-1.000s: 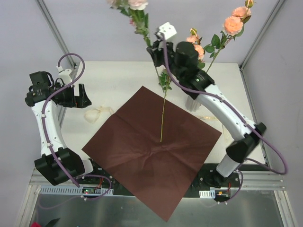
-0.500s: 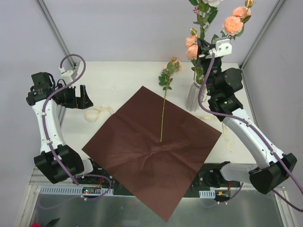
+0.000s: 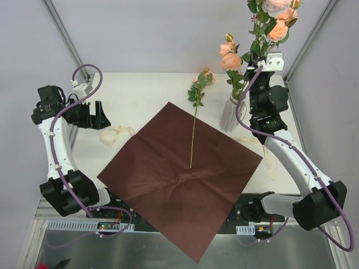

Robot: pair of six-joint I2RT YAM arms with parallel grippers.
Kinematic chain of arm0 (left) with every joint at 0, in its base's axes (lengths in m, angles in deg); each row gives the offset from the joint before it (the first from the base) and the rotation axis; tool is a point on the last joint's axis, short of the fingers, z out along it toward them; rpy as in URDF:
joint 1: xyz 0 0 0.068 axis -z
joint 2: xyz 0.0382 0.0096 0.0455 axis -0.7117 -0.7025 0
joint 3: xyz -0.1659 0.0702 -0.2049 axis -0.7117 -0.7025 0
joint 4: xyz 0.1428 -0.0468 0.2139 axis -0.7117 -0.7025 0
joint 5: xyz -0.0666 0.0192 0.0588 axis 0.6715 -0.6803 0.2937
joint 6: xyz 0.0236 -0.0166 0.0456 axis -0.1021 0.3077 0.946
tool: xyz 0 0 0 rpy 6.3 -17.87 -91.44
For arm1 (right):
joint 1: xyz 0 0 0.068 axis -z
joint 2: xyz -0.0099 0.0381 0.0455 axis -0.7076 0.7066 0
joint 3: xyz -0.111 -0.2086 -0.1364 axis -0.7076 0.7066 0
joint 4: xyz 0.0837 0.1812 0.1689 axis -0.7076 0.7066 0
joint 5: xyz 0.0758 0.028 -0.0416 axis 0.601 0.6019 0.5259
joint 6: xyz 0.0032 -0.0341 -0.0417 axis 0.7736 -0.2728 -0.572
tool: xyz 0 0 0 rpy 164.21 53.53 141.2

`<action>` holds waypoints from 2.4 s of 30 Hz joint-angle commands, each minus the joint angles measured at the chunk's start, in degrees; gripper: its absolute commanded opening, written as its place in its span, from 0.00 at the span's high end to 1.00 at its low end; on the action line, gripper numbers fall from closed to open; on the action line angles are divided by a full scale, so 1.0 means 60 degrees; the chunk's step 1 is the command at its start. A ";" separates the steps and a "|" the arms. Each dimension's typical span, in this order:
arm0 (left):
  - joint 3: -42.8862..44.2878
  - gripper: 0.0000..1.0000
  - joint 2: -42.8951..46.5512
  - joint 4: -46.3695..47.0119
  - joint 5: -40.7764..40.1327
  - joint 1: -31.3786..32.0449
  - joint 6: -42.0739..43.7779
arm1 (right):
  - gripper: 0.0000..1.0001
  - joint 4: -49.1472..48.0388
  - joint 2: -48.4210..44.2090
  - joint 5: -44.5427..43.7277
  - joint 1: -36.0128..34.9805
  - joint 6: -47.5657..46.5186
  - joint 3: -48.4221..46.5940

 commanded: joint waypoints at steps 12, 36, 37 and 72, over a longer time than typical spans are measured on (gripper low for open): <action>-0.0127 0.01 0.0254 -0.0287 0.0226 -0.0014 0.0779 | 0.98 -0.1342 0.0383 -0.1129 0.0336 0.1050 0.1730; -0.0274 0.01 0.0152 -0.0316 0.0270 0.0001 0.0823 | 0.04 0.9175 0.3704 -0.2644 -0.3737 0.5709 -0.2529; -0.0259 0.01 0.0123 -0.0316 0.0182 0.0001 0.0809 | 0.04 0.9167 0.3954 -0.1756 -0.3707 0.5726 -0.2604; -0.0318 0.02 0.0064 -0.0302 0.0123 0.0001 0.0984 | 0.57 1.1817 0.9669 0.0143 -0.2447 0.7381 -0.5871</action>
